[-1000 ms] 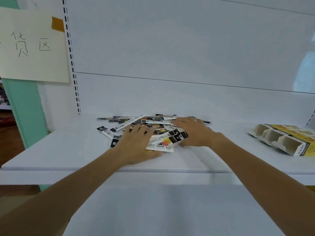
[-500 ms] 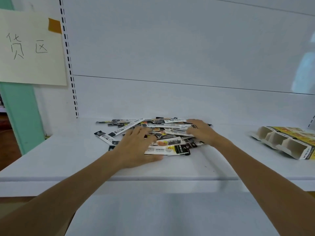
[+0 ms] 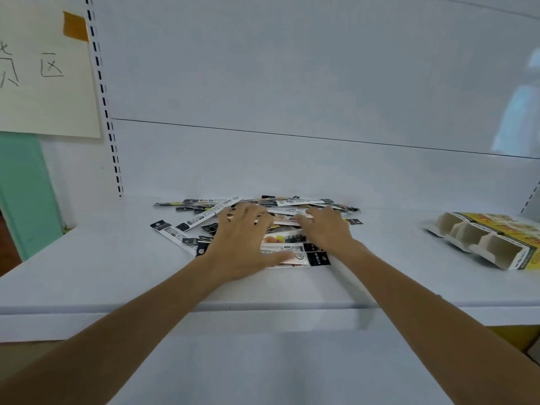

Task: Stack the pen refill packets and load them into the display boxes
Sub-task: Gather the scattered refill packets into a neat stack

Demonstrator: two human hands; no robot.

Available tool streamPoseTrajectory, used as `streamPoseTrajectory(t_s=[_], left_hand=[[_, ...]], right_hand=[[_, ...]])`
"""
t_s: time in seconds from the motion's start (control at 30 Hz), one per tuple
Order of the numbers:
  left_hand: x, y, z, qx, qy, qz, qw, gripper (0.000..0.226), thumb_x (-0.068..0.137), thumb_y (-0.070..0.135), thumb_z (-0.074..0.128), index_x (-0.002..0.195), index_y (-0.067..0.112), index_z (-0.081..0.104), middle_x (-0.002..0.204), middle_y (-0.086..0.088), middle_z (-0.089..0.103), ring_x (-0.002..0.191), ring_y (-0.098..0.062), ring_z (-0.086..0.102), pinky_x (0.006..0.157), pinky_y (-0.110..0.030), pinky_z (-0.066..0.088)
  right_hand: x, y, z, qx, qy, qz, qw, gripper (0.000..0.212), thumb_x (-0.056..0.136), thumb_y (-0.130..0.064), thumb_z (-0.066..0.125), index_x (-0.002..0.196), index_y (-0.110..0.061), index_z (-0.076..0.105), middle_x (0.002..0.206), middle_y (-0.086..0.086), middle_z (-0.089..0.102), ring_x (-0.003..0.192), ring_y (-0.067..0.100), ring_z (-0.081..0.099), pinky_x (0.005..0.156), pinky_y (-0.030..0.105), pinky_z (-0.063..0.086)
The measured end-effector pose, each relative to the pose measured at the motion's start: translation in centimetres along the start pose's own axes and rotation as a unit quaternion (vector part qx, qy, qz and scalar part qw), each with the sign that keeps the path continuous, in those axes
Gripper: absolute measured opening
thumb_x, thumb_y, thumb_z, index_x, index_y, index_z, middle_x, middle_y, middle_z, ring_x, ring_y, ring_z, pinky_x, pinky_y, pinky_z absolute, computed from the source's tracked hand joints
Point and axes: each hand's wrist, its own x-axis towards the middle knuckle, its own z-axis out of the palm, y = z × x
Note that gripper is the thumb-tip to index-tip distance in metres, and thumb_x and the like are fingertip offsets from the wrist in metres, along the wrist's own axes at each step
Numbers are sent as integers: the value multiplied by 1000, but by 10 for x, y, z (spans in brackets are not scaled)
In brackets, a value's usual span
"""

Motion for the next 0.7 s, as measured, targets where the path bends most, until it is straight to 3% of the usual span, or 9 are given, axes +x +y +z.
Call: streamPoseTrajectory(t_s=[0.07, 0.13, 0.2, 0.27, 0.37, 0.5, 0.6, 0.7], left_hand=[[-7, -7, -9, -76, 56, -45, 995, 72, 76, 69, 11, 110, 21, 54, 129, 3, 46, 127, -18, 31, 107, -45, 20], [-9, -26, -16, -92, 74, -93, 989, 45, 89, 44, 27, 113, 19, 55, 133, -1, 45, 129, -20, 30, 105, -42, 23], [-11, -56, -22, -66, 20, -147, 987, 30, 89, 18, 46, 118, 17, 53, 136, -1, 44, 128, -22, 32, 101, -39, 29], [-19, -85, -26, -54, -65, -196, 977, 42, 85, 7, 51, 125, 20, 50, 136, -2, 48, 124, -23, 40, 94, -36, 34], [-35, -103, -25, -75, -168, -203, 962, 45, 94, 13, 36, 135, 30, 42, 134, -3, 51, 115, -26, 49, 89, -33, 37], [-53, -116, -28, -58, -151, -176, 971, 34, 99, 25, 36, 126, 33, 54, 131, 7, 54, 120, -18, 48, 96, -35, 39], [-68, -135, -36, -64, -153, -152, 974, 24, 95, 31, 46, 114, 39, 59, 123, 11, 57, 115, -14, 49, 96, -39, 40], [-81, -146, -46, -84, -146, -155, 973, 19, 90, 30, 57, 86, 48, 51, 109, 9, 58, 108, -16, 50, 96, -40, 39]], right_hand=[[-2, 4, -5, 6, 20, 10, 1000, 51, 93, -48, 39, 131, -15, 47, 140, 18, 35, 133, 36, 26, 107, 49, 29], [-6, 9, -7, 39, 27, 18, 999, 56, 92, -51, 41, 136, -17, 43, 145, 16, 28, 135, 35, 22, 110, 48, 23], [-12, 9, -5, 33, 43, -14, 998, 56, 91, -53, 43, 134, -18, 45, 146, 13, 31, 136, 31, 23, 110, 46, 23], [-17, 4, -4, 5, 49, -89, 995, 59, 89, -58, 43, 135, -21, 46, 149, 6, 32, 139, 25, 23, 112, 45, 22], [-25, -15, -6, 6, -42, -181, 983, 71, 81, -68, 45, 141, -31, 36, 155, -5, 18, 143, 16, 10, 116, 49, 10], [-29, -34, -2, -61, -96, -252, 961, 76, 80, -71, 43, 145, -35, 27, 157, -4, 12, 144, 20, 6, 115, 53, 7], [-25, -36, 3, -62, -96, -238, 965, 71, 84, -67, 41, 144, -31, 29, 154, -1, 21, 142, 22, 13, 114, 54, 13], [-18, -37, 9, -40, -87, -237, 967, 71, 83, -68, 41, 142, -29, 36, 142, 1, 40, 134, 23, 32, 108, 51, 28]])
